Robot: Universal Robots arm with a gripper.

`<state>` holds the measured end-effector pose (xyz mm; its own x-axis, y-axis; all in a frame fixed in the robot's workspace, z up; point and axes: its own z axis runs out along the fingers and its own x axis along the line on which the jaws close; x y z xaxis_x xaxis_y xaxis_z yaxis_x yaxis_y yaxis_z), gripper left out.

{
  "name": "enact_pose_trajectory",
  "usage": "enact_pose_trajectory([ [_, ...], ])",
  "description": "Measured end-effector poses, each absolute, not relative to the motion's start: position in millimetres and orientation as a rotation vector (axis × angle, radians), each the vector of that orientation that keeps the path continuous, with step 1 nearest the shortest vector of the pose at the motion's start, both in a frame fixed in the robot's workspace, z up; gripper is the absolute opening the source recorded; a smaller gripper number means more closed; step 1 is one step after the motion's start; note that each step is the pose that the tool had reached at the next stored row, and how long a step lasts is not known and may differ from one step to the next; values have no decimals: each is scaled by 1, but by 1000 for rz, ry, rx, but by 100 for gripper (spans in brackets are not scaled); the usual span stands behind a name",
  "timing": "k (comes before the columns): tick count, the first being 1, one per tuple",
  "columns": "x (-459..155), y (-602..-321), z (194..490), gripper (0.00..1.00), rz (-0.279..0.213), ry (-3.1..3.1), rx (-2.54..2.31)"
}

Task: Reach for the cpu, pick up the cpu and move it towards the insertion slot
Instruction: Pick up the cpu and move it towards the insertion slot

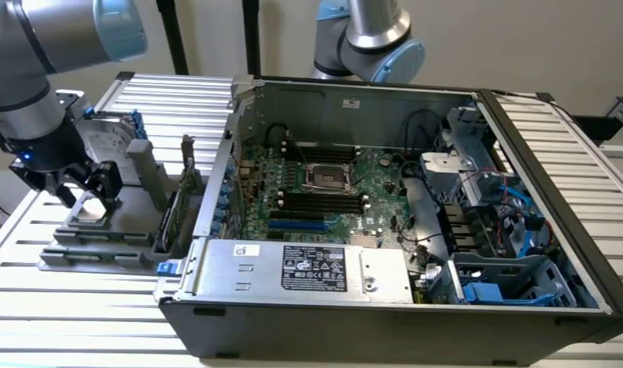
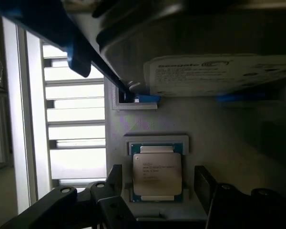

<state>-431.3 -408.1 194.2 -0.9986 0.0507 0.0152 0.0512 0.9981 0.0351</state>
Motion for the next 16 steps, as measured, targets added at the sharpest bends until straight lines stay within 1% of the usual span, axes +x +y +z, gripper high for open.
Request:
enact_pose_trajectory([
  [16,-431,-407,190,71,-55,-3121,-38],
])
